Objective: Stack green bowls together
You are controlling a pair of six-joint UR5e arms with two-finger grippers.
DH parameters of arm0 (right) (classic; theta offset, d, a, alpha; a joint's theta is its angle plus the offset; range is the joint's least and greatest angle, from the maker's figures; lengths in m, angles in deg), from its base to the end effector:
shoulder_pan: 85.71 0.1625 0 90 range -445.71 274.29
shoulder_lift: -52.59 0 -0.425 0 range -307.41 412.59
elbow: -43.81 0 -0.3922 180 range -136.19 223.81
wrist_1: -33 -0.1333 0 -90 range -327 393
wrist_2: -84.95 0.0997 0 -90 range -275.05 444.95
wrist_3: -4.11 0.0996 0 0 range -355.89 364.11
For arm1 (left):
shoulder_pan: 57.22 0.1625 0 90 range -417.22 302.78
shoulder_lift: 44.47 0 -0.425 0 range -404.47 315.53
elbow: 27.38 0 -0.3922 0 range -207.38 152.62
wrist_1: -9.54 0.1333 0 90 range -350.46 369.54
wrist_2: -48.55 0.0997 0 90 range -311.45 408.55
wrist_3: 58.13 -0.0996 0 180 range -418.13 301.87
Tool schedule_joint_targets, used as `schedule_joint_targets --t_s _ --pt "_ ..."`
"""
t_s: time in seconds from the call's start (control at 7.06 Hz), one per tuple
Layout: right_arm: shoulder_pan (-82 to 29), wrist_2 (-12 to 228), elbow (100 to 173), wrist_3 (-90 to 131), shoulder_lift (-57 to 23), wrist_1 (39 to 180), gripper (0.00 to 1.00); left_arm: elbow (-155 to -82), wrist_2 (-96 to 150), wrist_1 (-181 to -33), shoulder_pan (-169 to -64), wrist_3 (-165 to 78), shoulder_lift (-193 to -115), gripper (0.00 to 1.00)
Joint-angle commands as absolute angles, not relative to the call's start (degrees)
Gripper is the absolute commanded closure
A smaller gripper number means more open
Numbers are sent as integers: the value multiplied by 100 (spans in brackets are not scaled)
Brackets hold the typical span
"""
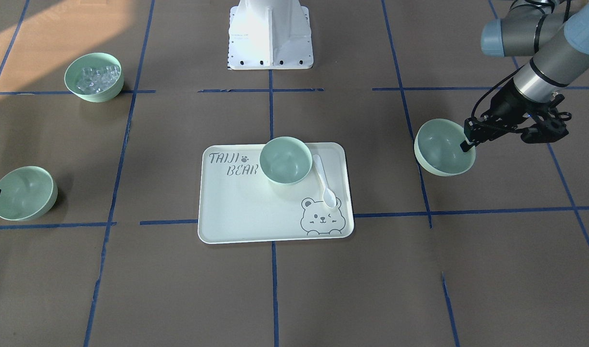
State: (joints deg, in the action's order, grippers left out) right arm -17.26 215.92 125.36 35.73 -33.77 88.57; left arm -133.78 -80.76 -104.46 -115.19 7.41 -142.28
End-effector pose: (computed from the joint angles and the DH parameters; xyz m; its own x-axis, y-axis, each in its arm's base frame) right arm -0.1357 -0.5288 0.6356 0.6641 -0.0689 0.7445 -0.0339 0.9919 0.1220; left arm 0.2265 -0.4945 0.3997 0.4896 -0.1785 -0.8535 0.2227 0.9720 -0.0756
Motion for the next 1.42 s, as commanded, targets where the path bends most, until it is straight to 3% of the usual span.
schedule_joint_targets --t_s 0.0,0.14,0.42,1.28 --pt "-2004 21425 12458 3645 -3381 8829 3 -13469 -8082 -10060 -11479 1462 -14790 100" --pt "-2058 21433 12458 3698 -3381 8837 29 -13461 -8083 -10041 -11462 1691 -14931 100" --pt "-2076 21459 12467 3629 -3355 8829 100 -13382 -8030 -10041 -11060 2400 -15343 100" --pt "-1690 22064 12493 3689 -3004 8916 100 -12601 -6362 -9762 -9178 4417 -16986 100"
